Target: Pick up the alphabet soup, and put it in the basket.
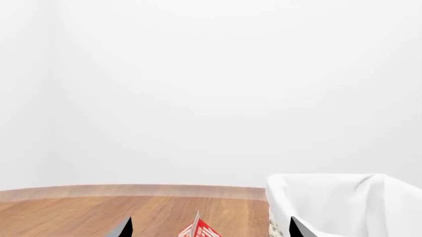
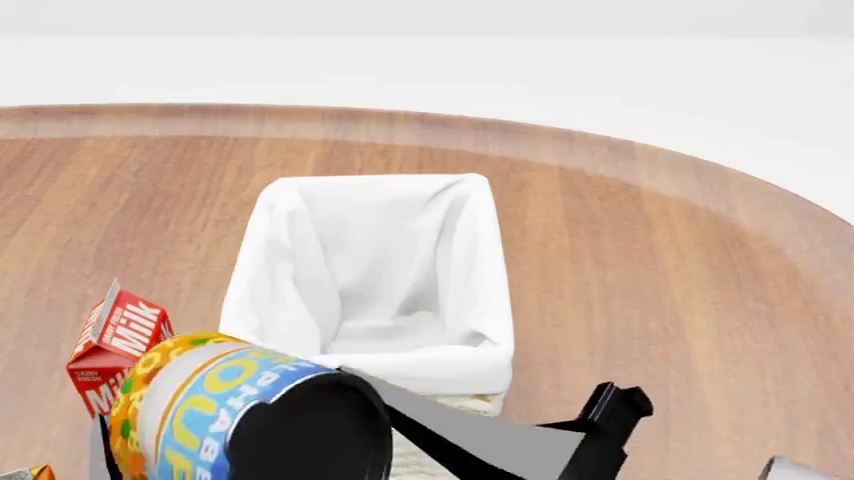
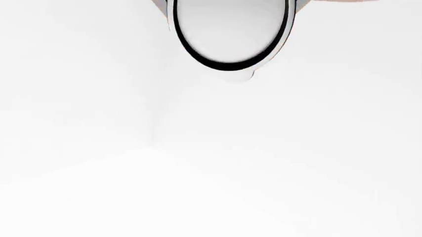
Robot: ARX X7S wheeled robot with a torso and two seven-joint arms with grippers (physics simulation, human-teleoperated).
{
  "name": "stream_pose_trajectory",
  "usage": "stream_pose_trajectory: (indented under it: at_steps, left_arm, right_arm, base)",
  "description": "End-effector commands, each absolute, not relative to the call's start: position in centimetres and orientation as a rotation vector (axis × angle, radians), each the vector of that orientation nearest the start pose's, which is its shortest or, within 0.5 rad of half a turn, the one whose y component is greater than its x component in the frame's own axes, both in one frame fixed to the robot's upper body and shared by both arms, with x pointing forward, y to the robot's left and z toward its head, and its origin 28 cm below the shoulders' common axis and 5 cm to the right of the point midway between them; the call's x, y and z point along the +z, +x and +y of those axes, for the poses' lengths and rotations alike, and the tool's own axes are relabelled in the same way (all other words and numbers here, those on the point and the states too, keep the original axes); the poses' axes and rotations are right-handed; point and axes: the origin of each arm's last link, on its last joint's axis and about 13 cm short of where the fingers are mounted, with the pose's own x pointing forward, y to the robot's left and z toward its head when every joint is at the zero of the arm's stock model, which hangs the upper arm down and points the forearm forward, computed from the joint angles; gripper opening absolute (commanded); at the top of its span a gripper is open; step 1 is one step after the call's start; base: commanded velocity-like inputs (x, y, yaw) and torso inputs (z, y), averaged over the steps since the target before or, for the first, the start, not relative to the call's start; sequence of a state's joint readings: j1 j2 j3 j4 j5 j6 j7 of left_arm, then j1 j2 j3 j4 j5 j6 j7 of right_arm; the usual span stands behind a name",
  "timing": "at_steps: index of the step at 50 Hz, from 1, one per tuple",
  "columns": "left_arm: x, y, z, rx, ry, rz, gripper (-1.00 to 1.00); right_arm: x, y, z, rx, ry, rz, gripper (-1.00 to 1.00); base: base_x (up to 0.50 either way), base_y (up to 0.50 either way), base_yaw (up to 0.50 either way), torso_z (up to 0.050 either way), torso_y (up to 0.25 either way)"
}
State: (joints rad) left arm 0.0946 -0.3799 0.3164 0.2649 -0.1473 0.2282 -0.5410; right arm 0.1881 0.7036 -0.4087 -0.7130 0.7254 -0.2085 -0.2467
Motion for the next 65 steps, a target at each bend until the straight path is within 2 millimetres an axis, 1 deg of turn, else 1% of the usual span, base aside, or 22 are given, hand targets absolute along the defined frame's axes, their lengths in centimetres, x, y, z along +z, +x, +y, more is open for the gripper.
stream_pose_trajectory:
  at_steps: [1, 2, 7, 8, 11, 12, 13, 17, 19, 20, 23, 29, 33, 35, 38, 39, 46, 51, 56, 57, 59, 65]
  left_arm:
    - [5.7, 18.0, 21.6, 0.138, 0.039, -0.325, 1.0]
    - [5.7, 18.0, 21.6, 0.139, 0.037, -0.325, 1.0]
    - [5.7, 17.9, 21.6, 0.139, 0.037, -0.328, 1.0]
    - [5.8, 17.8, 21.6, 0.139, 0.036, -0.328, 1.0]
    - [5.7, 17.8, 21.6, 0.138, 0.035, -0.327, 1.0]
    - [5.6, 17.8, 21.5, 0.137, 0.038, -0.325, 1.0]
    - [5.6, 17.8, 21.5, 0.135, 0.037, -0.325, 1.0]
    - [5.7, 17.9, 21.6, 0.137, 0.038, -0.325, 1.0]
    - [5.7, 17.9, 21.6, 0.137, 0.037, -0.325, 1.0]
    - [5.7, 17.9, 21.6, 0.136, 0.037, -0.325, 1.0]
    - [5.6, 18.0, 21.5, 0.134, 0.038, -0.323, 1.0]
    - [5.7, 18.0, 21.6, 0.135, 0.037, -0.325, 1.0]
    - [5.7, 18.1, 21.5, 0.134, 0.039, -0.323, 1.0]
    - [5.7, 18.1, 21.5, 0.134, 0.038, -0.324, 1.0]
    - [5.7, 18.1, 21.5, 0.134, 0.039, -0.323, 1.0]
    - [5.7, 18.1, 21.5, 0.134, 0.039, -0.323, 1.0]
    - [5.7, 18.1, 21.5, 0.132, 0.036, -0.324, 1.0]
    - [5.6, 18.1, 21.6, 0.135, 0.037, -0.322, 1.0]
    - [5.6, 18.1, 21.6, 0.136, 0.038, -0.323, 1.0]
    - [5.6, 18.1, 21.6, 0.134, 0.038, -0.32, 1.0]
    - [5.6, 18.1, 21.6, 0.135, 0.039, -0.32, 1.0]
    - [5.7, 18.1, 21.6, 0.133, 0.038, -0.321, 1.0]
  right_arm:
    - [20.6, 19.3, -9.6, 0.817, 0.039, -0.708, -1.0]
    - [20.9, 19.3, -9.4, 0.83, 0.026, -0.704, -1.0]
    - [22.3, 19.8, -8.7, 0.749, -0.038, -0.686, -1.0]
    - [22.6, 20.1, -8.6, 0.692, -0.065, -0.654, -1.0]
    - [23.0, 20.8, -8.5, 0.67, -0.065, -0.612, -1.0]
    - [23.1, 21.2, -8.4, 0.632, -0.09, -0.597, -1.0]
    - [23.2, 21.4, -8.3, 0.642, -0.092, -0.594, -1.0]
    - [23.5, 22.9, -8.1, 0.536, -0.158, -0.549, -1.0]
    - [23.7, 23.5, -8.1, 0.511, -0.135, -0.52, -1.0]
    - [23.8, 24.1, -8.1, 0.488, -0.158, -0.502, -1.0]
    - [23.9, 24.8, -8.1, 0.47, -0.139, -0.459, -1.0]
    - [24.3, 26.2, -7.9, 0.436, -0.173, -0.399, -1.0]
    - [24.0, 27.3, -7.6, 0.445, -0.228, -0.332, -1.0]
    - [24.1, 27.7, -7.6, 0.437, -0.23, -0.317, -1.0]
    - [24.1, 29.1, -7.3, 0.449, -0.236, -0.267, -1.0]
    - [24.1, 29.1, -7.3, 0.449, -0.236, -0.267, -1.0]
    - [24.2, 31.2, -6.7, 0.453, -0.265, -0.165, -1.0]
    - [24.5, 32.0, -6.3, 0.469, -0.265, -0.122, -1.0]
    - [24.5, 33.2, -5.8, 0.497, -0.295, -0.041, -1.0]
    - [24.5, 33.5, -5.6, 0.523, -0.275, -0.013, -1.0]
    - [24.6, 33.9, -5.5, 0.507, -0.284, -0.004, -1.0]
    - [25.4, 35.0, -5.2, 0.526, -0.266, 0.058, -1.0]
  base:
    - [0.0, 0.0, 0.0, 0.0, 0.0]
    - [0.0, 0.0, 0.0, 0.0, 0.0]
    - [0.0, 0.0, 0.0, 0.0, 0.0]
    - [0.0, 0.0, 0.0, 0.0, 0.0]
    - [0.0, 0.0, 0.0, 0.0, 0.003]
    - [0.0, 0.0, 0.0, 0.0, 0.0]
    - [0.0, 0.0, 0.0, 0.0, 0.0]
    - [0.0, 0.0, 0.0, 0.0, 0.0]
    - [0.0, 0.0, 0.0, 0.0, 0.0]
    - [0.0, 0.0, 0.0, 0.0, 0.0]
    - [0.0, 0.0, 0.0, 0.0, 0.0]
    - [0.0, 0.0, 0.0, 0.0, 0.0]
    - [0.0, 0.0, 0.0, 0.0, 0.003]
    - [0.0, 0.0, 0.0, 0.0, 0.0]
    - [0.0, 0.0, 0.0, 0.0, 0.0]
    - [0.0, 0.0, 0.0, 0.0, 0.0]
    - [0.0, 0.0, 0.0, 0.0, 0.001]
    - [0.0, 0.0, 0.0, 0.0, 0.0]
    - [0.0, 0.0, 0.0, 0.0, 0.0]
    - [0.0, 0.0, 0.0, 0.0, 0.0]
    - [0.0, 0.0, 0.0, 0.0, 0.0]
    - [0.0, 0.0, 0.0, 0.0, 0.002]
